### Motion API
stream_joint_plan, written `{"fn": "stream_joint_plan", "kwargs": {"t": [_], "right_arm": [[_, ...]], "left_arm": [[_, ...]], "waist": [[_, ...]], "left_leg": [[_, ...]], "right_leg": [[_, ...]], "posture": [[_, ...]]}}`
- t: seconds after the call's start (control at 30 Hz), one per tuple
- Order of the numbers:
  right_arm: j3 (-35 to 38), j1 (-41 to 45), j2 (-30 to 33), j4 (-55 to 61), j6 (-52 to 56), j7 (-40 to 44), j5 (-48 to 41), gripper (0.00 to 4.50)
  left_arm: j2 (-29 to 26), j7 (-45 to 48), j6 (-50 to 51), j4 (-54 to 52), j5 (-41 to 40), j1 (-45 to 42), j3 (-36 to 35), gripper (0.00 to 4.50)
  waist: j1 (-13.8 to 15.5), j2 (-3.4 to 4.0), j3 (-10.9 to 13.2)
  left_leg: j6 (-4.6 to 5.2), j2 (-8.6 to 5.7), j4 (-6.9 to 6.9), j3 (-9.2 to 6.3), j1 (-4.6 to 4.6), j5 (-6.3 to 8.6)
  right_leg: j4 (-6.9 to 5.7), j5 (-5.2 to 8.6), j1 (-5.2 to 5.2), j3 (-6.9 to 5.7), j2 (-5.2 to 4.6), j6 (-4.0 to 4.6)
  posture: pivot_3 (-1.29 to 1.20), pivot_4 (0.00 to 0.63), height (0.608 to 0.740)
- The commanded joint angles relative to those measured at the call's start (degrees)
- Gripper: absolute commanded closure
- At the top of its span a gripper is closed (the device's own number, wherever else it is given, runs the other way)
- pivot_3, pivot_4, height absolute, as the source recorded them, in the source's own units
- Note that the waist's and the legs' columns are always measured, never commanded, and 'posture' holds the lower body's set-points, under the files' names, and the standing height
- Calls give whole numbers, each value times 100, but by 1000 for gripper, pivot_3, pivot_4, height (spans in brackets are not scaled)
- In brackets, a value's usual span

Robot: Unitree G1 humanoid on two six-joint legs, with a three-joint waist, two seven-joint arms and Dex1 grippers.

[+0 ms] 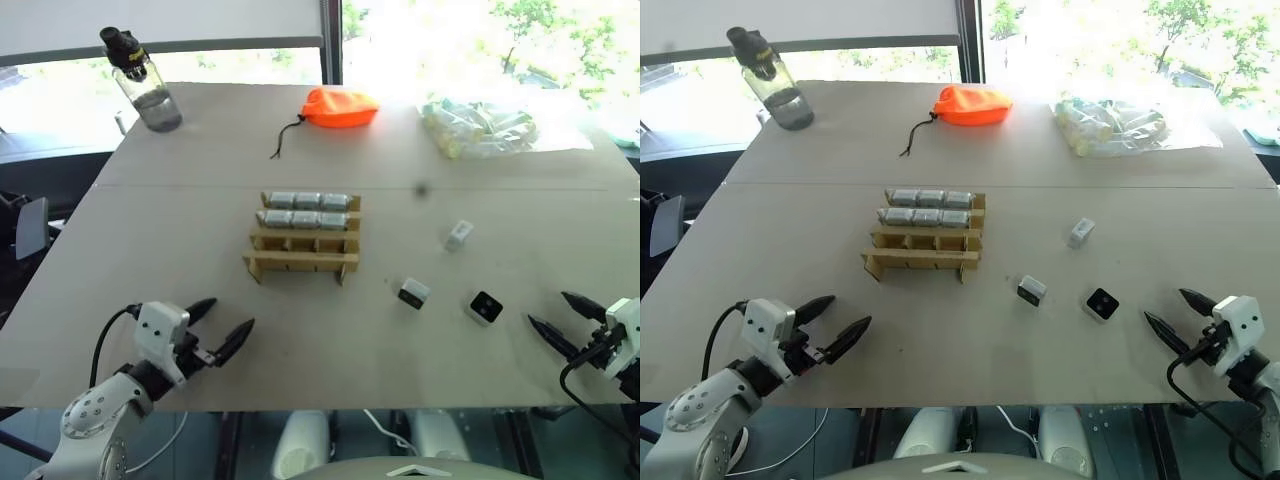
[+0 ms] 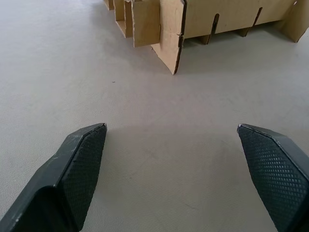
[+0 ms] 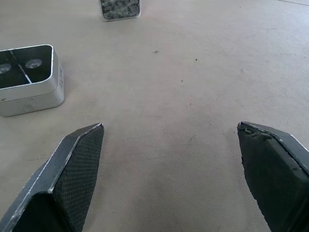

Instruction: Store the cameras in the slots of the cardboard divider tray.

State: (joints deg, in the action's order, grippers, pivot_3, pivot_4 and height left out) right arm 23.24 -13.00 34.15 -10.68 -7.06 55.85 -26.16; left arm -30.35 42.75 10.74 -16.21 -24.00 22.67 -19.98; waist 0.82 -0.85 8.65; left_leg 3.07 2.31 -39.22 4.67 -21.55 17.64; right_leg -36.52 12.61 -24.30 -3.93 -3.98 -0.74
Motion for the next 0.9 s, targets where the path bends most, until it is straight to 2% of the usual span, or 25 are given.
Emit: {"fn": "stream_joint_plan", "kwargs": {"t": [0.03, 0.77, 0.9], "right_arm": [[164, 43, 113, 19, -85, 36, -58, 114], [101, 79, 125, 192, -13, -54, 7, 114], [8, -101, 193, 438, 175, 151, -60, 114]], "left_arm": [[-68, 55, -10, -88, -91, 38, -94, 0], [-50, 18, -30, -113, -101, -20, -78, 0], [-56, 120, -127, -125, -135, -34, -73, 0]], "waist": [[0, 0, 0], [-1, 1, -1], [2, 1, 0]], "left_leg": [[0, 0, 0, 0, 0, 0], [0, 0, -1, 1, 0, 0], [0, 0, 0, 0, 1, 0]], "right_leg": [[0, 0, 0, 0, 0, 0], [-1, 0, 0, 1, 1, 0], [-1, 0, 1, 0, 1, 0]], "posture": [[0, 150, 740], [0, 150, 740], [0, 150, 740]]}}
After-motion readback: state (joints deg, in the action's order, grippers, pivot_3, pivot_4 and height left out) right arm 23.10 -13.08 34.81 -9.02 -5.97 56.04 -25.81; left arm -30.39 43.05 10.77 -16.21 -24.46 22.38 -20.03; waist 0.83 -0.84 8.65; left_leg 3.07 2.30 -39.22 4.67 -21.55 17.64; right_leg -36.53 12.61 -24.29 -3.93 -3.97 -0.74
